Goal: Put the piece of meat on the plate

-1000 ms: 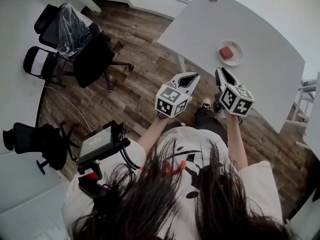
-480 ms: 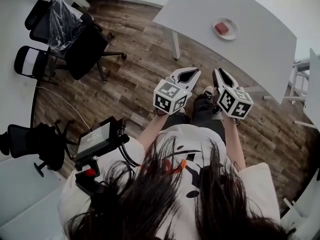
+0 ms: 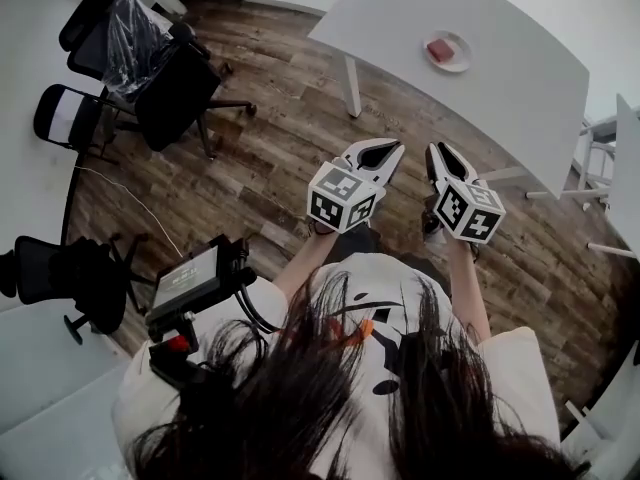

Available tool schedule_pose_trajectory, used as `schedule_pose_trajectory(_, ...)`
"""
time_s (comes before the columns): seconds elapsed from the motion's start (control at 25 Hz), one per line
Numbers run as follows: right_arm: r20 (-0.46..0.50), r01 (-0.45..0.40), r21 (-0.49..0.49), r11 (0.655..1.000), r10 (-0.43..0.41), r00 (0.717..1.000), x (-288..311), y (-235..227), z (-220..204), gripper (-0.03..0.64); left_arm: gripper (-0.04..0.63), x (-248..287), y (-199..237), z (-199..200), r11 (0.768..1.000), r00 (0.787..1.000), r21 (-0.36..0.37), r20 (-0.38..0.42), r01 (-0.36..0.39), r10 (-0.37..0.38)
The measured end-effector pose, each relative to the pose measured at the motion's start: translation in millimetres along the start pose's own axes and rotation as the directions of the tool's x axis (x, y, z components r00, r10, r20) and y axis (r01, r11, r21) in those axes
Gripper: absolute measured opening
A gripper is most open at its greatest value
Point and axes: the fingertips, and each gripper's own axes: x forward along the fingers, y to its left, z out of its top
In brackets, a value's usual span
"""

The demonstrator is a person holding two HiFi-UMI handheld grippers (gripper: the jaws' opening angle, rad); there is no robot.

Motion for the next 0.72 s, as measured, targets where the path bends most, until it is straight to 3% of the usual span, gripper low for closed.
schedule_pose_trajectory(0.16, 0.017, -0.026, 0.014, 1.0, 0.025, 1.0, -32, -5, -6, 0.083, 0.006, -3, -29, -7, 1.0, 1.0, 0.0, -0.001, -0.017, 0.017)
schedule_pose_trajectory(0.72, 0.084, -0.093, -0.01, 0.996, 0.093, 0.992, -209, -59, -60, 0.083, 0.006, -23, -216, -81, 0.995, 0.995, 0.013, 0.023, -0.095, 0.095)
